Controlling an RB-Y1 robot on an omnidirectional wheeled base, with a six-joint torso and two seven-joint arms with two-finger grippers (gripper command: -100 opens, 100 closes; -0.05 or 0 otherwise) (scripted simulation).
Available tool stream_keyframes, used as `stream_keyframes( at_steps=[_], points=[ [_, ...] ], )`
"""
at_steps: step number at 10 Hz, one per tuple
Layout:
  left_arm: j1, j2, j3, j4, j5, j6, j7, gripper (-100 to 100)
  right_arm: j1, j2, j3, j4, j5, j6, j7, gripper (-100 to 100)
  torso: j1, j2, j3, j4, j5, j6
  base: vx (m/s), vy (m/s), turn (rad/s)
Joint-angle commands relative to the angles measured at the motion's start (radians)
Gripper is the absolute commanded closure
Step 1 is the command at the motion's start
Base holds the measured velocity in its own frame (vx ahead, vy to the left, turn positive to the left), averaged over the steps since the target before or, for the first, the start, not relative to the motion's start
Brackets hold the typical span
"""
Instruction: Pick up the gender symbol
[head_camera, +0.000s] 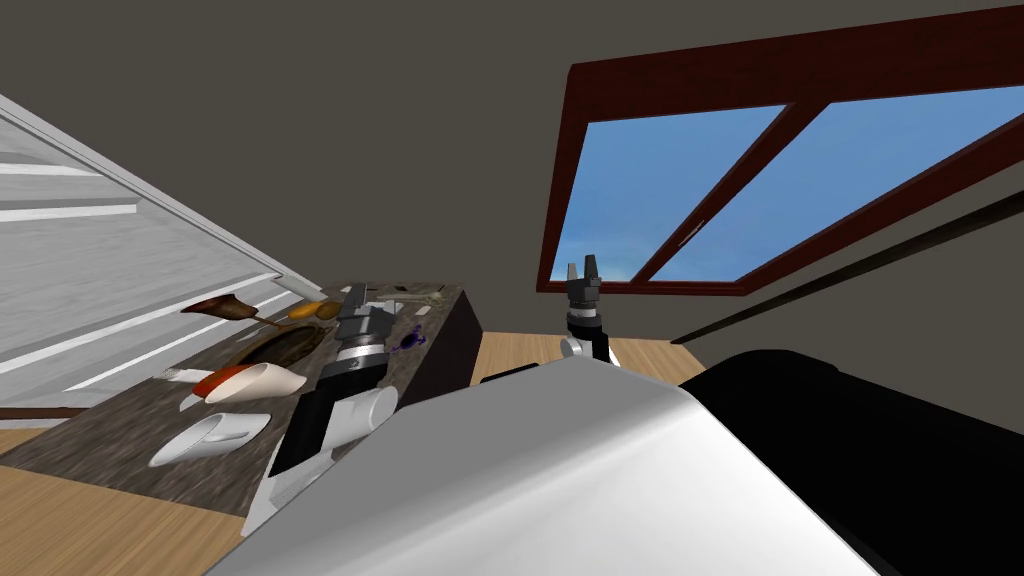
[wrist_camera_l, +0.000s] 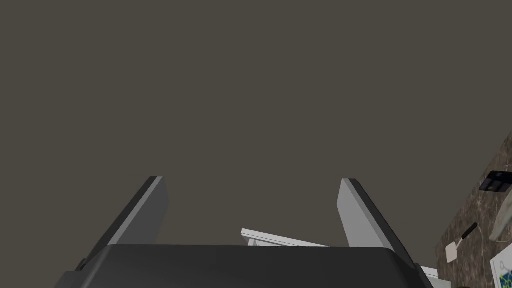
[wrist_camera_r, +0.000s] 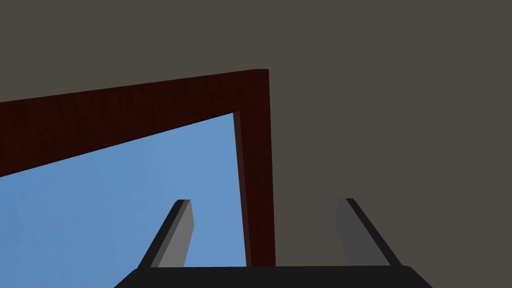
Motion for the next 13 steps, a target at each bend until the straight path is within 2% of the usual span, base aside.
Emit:
stream_keyframes(
  at_steps=[1, 3, 4, 6, 7, 9, 10, 12, 13],
  points=[
    [0.003, 0.013, 0.022, -0.012, 0.033, 0.050, 0.015, -100, 0.000, 0.000, 0.000, 0.000, 0.000, 0.000, 0.000, 0, 0.000, 0.000, 0.000, 0.000, 0.000, 0.000, 0.001, -0.011, -0.034],
    [0.003, 0.013, 0.022, -0.012, 0.033, 0.089, 0.015, -100, 0.000, 0.000, 0.000, 0.000, 0.000, 0.000, 0.000, 0, 0.000, 0.000, 0.000, 0.000, 0.000, 0.000, 0.002, -0.008, -0.007],
    [0.003, 0.024, 0.042, -0.021, 0.065, 0.126, 0.030, -100, 0.000, 0.000, 0.000, 0.000, 0.000, 0.000, 0.000, 0, 0.000, 0.000, 0.000, 0.000, 0.000, 0.000, 0.000, -0.015, -0.033],
    [0.003, 0.024, 0.042, -0.021, 0.065, 0.167, 0.030, -100, 0.000, 0.000, 0.000, 0.000, 0.000, 0.000, 0.000, 0, 0.000, 0.000, 0.000, 0.000, 0.000, 0.000, 0.000, -0.006, -0.009],
    [0.003, 0.036, 0.063, -0.027, 0.097, 0.201, 0.045, -100, 0.000, 0.000, 0.000, 0.000, 0.000, 0.000, 0.000, 0, 0.000, 0.000, 0.000, 0.000, 0.000, 0.000, 0.003, -0.009, -0.040],
    [0.003, 0.036, 0.063, -0.027, 0.097, 0.247, 0.045, -100, 0.000, 0.000, 0.000, 0.000, 0.000, 0.000, 0.000, 0, 0.000, 0.000, 0.000, 0.000, 0.000, 0.000, 0.002, -0.005, -0.008],
    [0.004, 0.047, 0.084, -0.032, 0.129, 0.277, 0.061, -100, 0.000, 0.000, 0.000, 0.000, 0.000, 0.000, 0.000, 0, 0.000, 0.000, 0.000, 0.000, 0.000, 0.000, 0.007, -0.008, -0.038],
    [0.004, 0.047, 0.084, -0.032, 0.129, 0.328, 0.061, -100, 0.000, 0.000, 0.000, 0.000, 0.000, 0.000, 0.000, 0, 0.000, 0.000, 0.000, 0.000, 0.000, 0.000, 0.003, -0.003, -0.010],
    [0.005, 0.060, 0.106, -0.035, 0.161, 0.354, 0.077, -100, 0.000, 0.000, 0.000, 0.000, 0.000, 0.000, 0.000, 0, 0.000, 0.000, 0.000, 0.000, 0.000, 0.000, 0.008, -0.009, -0.038]
  ],
)
